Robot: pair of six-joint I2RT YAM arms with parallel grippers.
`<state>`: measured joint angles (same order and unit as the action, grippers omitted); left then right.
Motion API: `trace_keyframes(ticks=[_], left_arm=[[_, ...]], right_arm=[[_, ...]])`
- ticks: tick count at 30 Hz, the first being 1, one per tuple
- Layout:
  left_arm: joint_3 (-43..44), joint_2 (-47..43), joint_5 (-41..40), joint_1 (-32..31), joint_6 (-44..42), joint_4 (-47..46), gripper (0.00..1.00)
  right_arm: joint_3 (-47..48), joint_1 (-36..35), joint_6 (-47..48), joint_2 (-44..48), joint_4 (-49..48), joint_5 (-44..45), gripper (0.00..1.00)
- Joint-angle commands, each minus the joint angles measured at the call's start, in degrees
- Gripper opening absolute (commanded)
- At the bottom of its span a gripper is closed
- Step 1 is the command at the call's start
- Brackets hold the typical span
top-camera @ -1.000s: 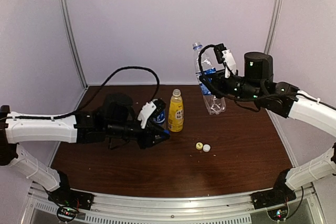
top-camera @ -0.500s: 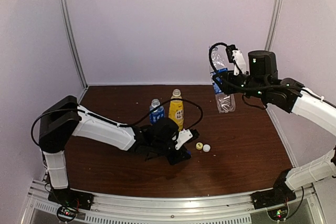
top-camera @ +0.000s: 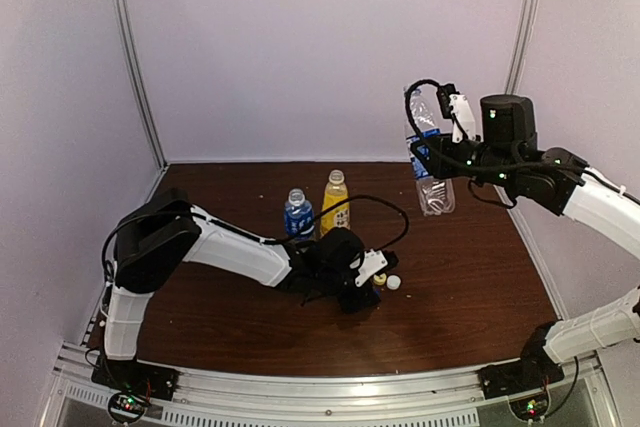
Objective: Unscrew the bottle caps
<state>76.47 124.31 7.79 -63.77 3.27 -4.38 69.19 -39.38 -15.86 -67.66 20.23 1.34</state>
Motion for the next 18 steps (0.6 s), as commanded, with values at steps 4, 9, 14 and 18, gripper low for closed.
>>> trace_keyframes(ticks=[4, 9, 14, 18], left_arm=[[-2.1, -4.7, -0.5, -0.2, -0.7, -0.4, 0.72], [-8.3, -16.2, 1.1, -0.2, 0.0, -1.1, 0.84], [-14.6, -32.8, 3.0, -0.1, 1.4, 0.7, 0.84], [-14.3, -42.7, 2.8, 1.0, 3.5, 6.9, 0.84]], right_arm=[[-0.1, 0.4, -0.3, 1.4, 0.2, -1.2, 0.3], [-1.3, 0.4, 2.0, 2.7, 0.1, -4.7, 0.3], [-3.2, 0.4, 7.0, 4.3, -1.2, -17.8, 0.31], [-5.0, 0.0, 9.2, 4.1, -3.2, -27.7, 0.31]])
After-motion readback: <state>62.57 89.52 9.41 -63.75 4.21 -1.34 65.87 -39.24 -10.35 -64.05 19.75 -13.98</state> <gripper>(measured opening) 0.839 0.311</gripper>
